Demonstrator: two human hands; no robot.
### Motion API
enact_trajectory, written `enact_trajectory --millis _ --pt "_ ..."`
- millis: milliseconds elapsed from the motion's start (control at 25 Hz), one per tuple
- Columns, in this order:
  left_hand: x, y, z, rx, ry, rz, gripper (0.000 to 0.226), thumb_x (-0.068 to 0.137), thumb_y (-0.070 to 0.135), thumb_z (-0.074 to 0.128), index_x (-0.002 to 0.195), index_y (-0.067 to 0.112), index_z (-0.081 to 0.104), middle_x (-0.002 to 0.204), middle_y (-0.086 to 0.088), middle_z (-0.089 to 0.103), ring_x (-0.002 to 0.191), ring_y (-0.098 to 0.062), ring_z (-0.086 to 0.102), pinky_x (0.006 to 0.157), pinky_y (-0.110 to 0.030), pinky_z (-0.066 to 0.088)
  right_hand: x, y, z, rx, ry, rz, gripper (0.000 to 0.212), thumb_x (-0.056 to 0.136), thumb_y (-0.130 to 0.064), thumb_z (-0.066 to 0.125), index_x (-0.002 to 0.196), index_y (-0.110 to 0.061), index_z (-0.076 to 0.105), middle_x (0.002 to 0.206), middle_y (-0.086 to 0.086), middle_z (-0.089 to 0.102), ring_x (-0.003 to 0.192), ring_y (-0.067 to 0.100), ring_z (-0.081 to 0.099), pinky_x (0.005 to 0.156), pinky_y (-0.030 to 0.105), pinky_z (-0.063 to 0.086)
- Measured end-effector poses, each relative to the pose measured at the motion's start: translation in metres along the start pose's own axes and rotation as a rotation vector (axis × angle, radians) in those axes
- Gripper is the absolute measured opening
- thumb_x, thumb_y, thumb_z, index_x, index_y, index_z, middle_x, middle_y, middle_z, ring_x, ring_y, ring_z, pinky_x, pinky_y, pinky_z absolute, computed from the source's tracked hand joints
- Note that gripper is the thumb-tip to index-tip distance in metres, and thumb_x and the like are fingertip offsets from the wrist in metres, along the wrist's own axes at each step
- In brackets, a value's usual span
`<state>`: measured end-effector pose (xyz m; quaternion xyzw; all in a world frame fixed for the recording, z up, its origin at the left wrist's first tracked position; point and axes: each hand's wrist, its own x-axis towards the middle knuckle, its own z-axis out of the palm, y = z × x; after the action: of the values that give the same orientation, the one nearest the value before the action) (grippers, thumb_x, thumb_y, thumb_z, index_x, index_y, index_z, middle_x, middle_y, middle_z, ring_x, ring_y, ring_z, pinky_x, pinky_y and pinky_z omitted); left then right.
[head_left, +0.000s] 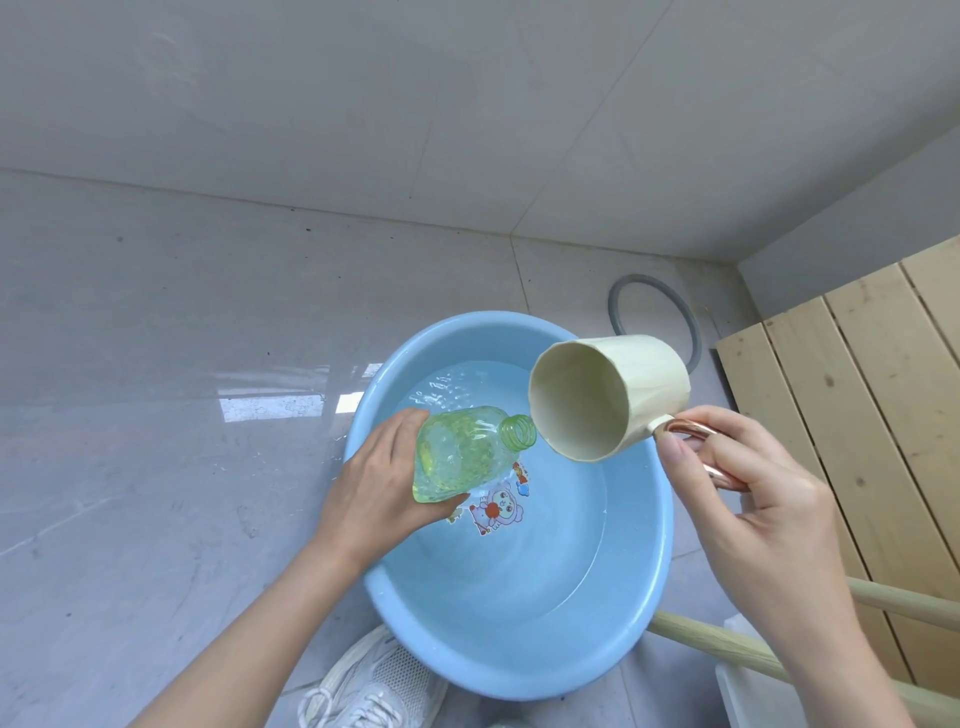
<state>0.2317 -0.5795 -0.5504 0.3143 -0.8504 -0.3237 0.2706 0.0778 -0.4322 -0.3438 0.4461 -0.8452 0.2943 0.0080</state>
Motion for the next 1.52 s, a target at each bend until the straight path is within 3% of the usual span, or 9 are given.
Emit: enact_trajectory --millis 280,600,840,1520 --pt "0.0004 0.0009 -0.0003 -0.003 0.011 0.006 0.086 0.057 0.045 0.085 0.122 0.003 0.048 0.118 -0.01 0.06 0.107 -0.019 0.049 0.092 -0.025 0.036 0.0012 -0.0025 -0.0006 -0.042 0.008 -0.042 0.051 0.086 -0.044 0.053 0.061 0.0 0.061 0.097 -0.008 0.063 0.084 0.007 0.059 0.07 0.023 0.042" --pt "0.0 0.0002 0.0002 -0.002 -0.004 -0.001 0.088 0.057 0.045 0.085 0.123 0.001 0.05 0.119 -0.012 0.06 0.109 -0.02 0.048 0.094 -0.025 0.035 0.002 -0.0044 -0.0006 -0.038 0.014 -0.067 0.051 0.087 -0.043 0.053 0.061 0.001 0.06 0.095 -0.006 0.063 0.089 0.011 0.06 0.071 0.029 0.043" --pt "0.0001 0.0012 -0.001 -0.02 0.005 0.0 0.086 0.057 0.046 0.083 0.123 0.003 0.048 0.118 -0.011 0.06 0.108 -0.021 0.05 0.093 -0.024 0.036 0.0018 -0.007 -0.0017 -0.06 0.015 -0.095 0.051 0.088 -0.042 0.053 0.058 0.0 0.057 0.096 -0.007 0.062 0.088 0.006 0.059 0.069 0.023 0.042" --pt "0.0002 0.0006 0.0003 0.001 0.016 -0.005 0.088 0.054 0.044 0.087 0.122 0.001 0.051 0.118 -0.012 0.061 0.107 -0.02 0.049 0.093 -0.026 0.035 0.0026 -0.0094 -0.002 -0.1 0.01 -0.134 0.05 0.089 -0.039 0.053 0.059 0.001 0.057 0.094 0.002 0.063 0.086 0.007 0.058 0.067 0.025 0.041"
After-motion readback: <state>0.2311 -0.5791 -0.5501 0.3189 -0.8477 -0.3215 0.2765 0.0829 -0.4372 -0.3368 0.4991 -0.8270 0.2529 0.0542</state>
